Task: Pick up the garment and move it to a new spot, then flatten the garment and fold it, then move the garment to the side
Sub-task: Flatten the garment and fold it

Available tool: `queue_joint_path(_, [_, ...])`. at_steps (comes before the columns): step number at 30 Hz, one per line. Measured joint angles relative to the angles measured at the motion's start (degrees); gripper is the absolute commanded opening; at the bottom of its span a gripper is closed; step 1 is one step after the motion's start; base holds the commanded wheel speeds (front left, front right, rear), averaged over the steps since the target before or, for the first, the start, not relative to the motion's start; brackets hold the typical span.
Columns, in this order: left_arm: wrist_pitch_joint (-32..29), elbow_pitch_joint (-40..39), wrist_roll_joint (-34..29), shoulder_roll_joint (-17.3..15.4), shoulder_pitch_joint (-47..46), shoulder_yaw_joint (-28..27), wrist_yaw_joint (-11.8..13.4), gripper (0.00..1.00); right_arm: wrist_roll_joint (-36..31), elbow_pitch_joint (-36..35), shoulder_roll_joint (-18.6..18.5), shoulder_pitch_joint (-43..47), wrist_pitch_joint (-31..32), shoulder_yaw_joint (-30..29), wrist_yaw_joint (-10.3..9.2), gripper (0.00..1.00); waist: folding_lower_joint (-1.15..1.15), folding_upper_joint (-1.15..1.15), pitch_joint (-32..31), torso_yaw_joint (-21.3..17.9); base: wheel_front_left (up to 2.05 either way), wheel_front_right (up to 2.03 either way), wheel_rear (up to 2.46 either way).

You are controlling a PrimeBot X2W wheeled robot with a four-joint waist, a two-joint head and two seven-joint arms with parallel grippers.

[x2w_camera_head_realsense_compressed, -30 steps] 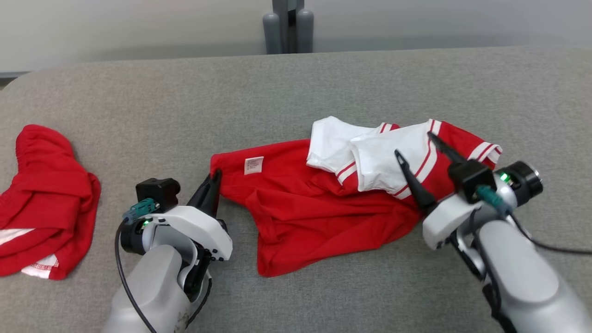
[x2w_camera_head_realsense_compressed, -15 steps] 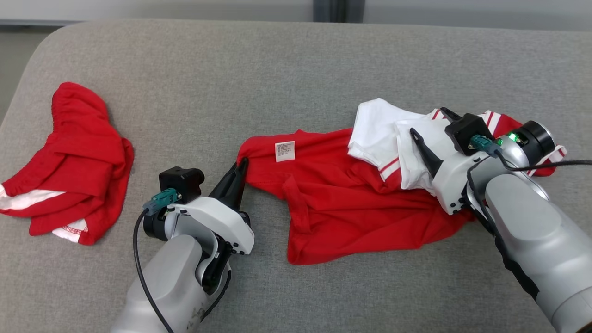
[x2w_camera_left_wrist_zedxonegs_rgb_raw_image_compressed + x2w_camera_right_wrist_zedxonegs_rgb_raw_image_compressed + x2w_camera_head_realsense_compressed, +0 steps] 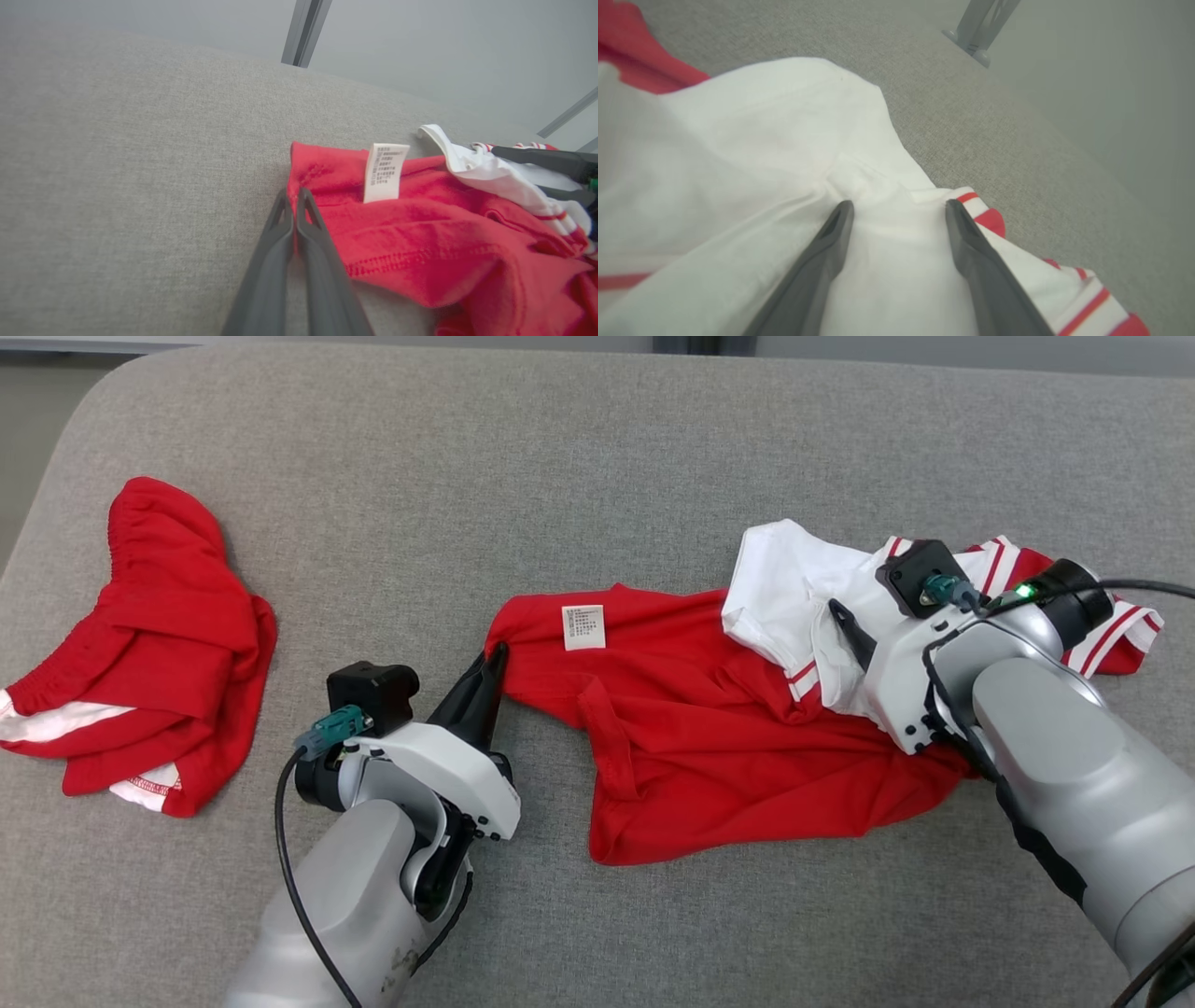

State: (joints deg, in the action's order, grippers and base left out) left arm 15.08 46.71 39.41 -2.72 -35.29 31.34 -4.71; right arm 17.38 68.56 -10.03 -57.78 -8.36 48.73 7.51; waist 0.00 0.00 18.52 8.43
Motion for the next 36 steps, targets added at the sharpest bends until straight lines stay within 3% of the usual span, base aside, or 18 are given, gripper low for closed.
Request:
queue_joint_path(5, [0.0, -0.3, 0.1, 0.0, -0.4, 0.4, 0.1, 0.00, 4.5, 0.3, -0.4, -1.1, 3.6, 2.8, 0.00, 0.99, 0.00, 0.00, 0.6, 0.1, 0.00, 0.00, 0.00])
queue_joint_path(6, [0.0, -0.3, 0.1, 0.0, -0.4, 0.4, 0.1, 0.00, 5.3, 0.2, -0.5, -1.3, 4.2, 3.4, 0.00, 0.73, 0.00, 0.00, 0.8, 0.1, 0.00, 0.00, 0.00])
queue_joint_path(7, [0.0, -0.4, 0.2, 0.0, -0.5, 0.4, 0.1, 0.00, 6.2, 0.0, -0.6, -1.4, 4.8, 3.9, 0.00, 0.37, 0.00, 0.00, 0.8, 0.1, 0.00, 0.00, 0.00])
queue_joint_path(8, [0.0, -0.4, 0.2, 0.0, -0.5, 0.5, 0.2, 0.00, 7.0, -0.2, -0.8, -1.5, 5.1, 4.5, 0.01, 0.09, 0.00, 0.00, 0.9, 0.1, 0.00, 0.00, 0.00])
queue_joint_path(9, [0.0, -0.3, 0.2, 0.0, -0.5, 0.5, 0.2, 0.00, 7.7, -0.6, -1.0, -1.5, 5.5, 5.2, 0.01, 0.00, 0.00, 0.00, 1.0, 0.1, 0.00, 0.00, 0.00])
queue_joint_path(16, [0.0, -0.2, 0.1, 0.0, -0.7, 0.2, 0.2, 0.00, 12.4, -2.4, -2.4, -1.7, 5.9, 9.1, 0.00, 0.00, 0.00, 0.00, 1.0, -0.2, 0.00, 0.00, 0.00])
queue_joint_path(24, [0.0, 0.3, -0.2, 0.0, -0.6, -0.8, 0.2, 0.00, 15.3, -1.7, -3.5, -1.4, -0.6, 10.7, 0.00, 0.00, 0.00, 0.00, -0.7, -1.3, 0.00, 0.00, 0.00])
queue_joint_path(32, [0.0, 1.1, -1.6, 0.0, 1.1, -3.2, 0.3, 0.00, 18.1, -2.3, -3.6, -1.3, -6.3, 7.0, 0.00, 0.00, 0.00, 0.00, -4.0, -3.6, 0.00, 0.00, 0.00])
queue_joint_path(36, [0.0, 0.4, -2.7, 0.0, 2.3, -6.4, 0.7, 0.00, 18.3, -8.7, -6.1, -0.9, -6.6, 0.7, 0.00, 0.00, 0.00, 0.00, -6.2, -5.8, 0.00, 0.00, 0.00])
